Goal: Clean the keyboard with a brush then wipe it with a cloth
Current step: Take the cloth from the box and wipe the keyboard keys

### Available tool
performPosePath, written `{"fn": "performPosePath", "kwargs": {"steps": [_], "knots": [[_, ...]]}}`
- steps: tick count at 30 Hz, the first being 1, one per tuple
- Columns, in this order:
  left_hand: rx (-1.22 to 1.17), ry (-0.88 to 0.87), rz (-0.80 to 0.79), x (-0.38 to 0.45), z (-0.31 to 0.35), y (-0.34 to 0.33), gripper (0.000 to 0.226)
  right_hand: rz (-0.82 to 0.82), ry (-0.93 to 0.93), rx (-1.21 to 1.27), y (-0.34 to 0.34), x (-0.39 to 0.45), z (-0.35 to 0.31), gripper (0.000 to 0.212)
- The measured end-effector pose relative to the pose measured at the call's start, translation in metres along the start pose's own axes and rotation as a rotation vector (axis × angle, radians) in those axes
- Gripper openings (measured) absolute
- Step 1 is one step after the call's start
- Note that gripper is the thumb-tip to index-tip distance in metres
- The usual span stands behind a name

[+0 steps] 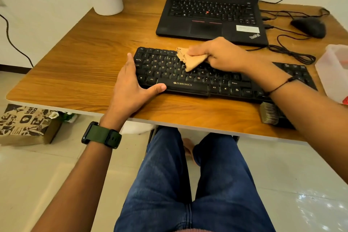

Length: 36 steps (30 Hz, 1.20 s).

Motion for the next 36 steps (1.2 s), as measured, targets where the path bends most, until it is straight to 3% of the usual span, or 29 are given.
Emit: {"fn": "performPosePath", "kwargs": {"steps": [6, 11, 21, 28, 36], "knots": [[-0.003, -0.005, -0.007, -0.001, 0.003, 0.0, 0.117, -0.058, -0.098, 0.005, 0.017, -0.038, 0.038, 0.056], [0.006, 0.003, -0.027, 0.0, 0.004, -0.001, 0.116, 0.109, -0.103, 0.017, 0.028, -0.025, 0.027, 0.048], [0.001, 0.013, -0.011, -0.002, 0.003, -0.001, 0.114, -0.046, -0.112, -0.032, 0.023, -0.053, 0.042, 0.056], [-0.012, 0.025, -0.012, -0.002, 0.001, -0.002, 0.115, 0.211, -0.138, 0.046, 0.043, -0.025, 0.02, 0.047], [-0.019, 0.021, -0.012, -0.001, 0.0, -0.002, 0.115, -0.014, -0.125, -0.084, 0.014, -0.044, 0.027, 0.055]]}}
Point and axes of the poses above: each hand's wrist, its own x-axis towards the middle knuckle, its own y-axis out of the back of the hand, z = x × y, the point moved 8 cm from there along x, towards the middle knuckle, and after that the axes turned 11 degrees about z, right-handed, at the moved point
